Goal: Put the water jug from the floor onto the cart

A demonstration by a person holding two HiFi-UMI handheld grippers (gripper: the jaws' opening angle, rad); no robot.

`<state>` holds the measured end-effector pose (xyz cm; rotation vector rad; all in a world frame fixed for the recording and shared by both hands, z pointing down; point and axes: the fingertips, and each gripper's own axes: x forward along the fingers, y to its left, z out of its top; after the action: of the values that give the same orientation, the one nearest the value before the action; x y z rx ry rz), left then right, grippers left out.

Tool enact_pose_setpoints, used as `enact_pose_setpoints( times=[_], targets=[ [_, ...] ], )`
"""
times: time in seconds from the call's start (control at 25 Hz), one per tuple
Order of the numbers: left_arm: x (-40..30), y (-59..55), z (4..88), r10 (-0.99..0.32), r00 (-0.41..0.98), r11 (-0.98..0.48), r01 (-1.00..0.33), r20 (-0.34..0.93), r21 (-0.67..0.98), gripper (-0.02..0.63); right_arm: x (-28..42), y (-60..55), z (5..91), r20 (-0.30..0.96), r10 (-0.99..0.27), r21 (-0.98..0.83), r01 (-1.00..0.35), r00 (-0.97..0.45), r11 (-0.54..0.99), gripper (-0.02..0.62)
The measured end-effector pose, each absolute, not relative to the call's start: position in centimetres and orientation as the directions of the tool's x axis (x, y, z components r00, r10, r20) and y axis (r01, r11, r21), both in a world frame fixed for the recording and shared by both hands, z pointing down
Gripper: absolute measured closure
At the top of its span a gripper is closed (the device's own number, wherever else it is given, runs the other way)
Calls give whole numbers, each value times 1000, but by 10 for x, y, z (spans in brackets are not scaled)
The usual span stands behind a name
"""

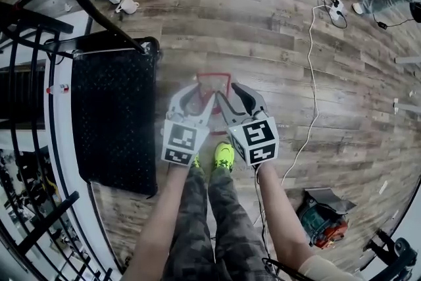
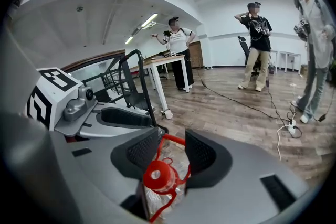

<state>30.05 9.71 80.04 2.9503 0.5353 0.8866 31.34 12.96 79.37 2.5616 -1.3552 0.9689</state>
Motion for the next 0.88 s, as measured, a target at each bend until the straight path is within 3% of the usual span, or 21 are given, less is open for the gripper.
enact_pose_setpoints(
  times=[0.52, 0.88],
  targets=[
    [326, 70, 877, 259, 750, -965, 232, 608, 124, 413, 340, 118, 868, 666, -618, -154, -733, 418, -662, 392],
    [337, 68, 911, 283, 721, -958, 242, 632, 152, 408, 352, 120, 905, 717, -580, -154, -724, 386, -672, 380]
  ],
)
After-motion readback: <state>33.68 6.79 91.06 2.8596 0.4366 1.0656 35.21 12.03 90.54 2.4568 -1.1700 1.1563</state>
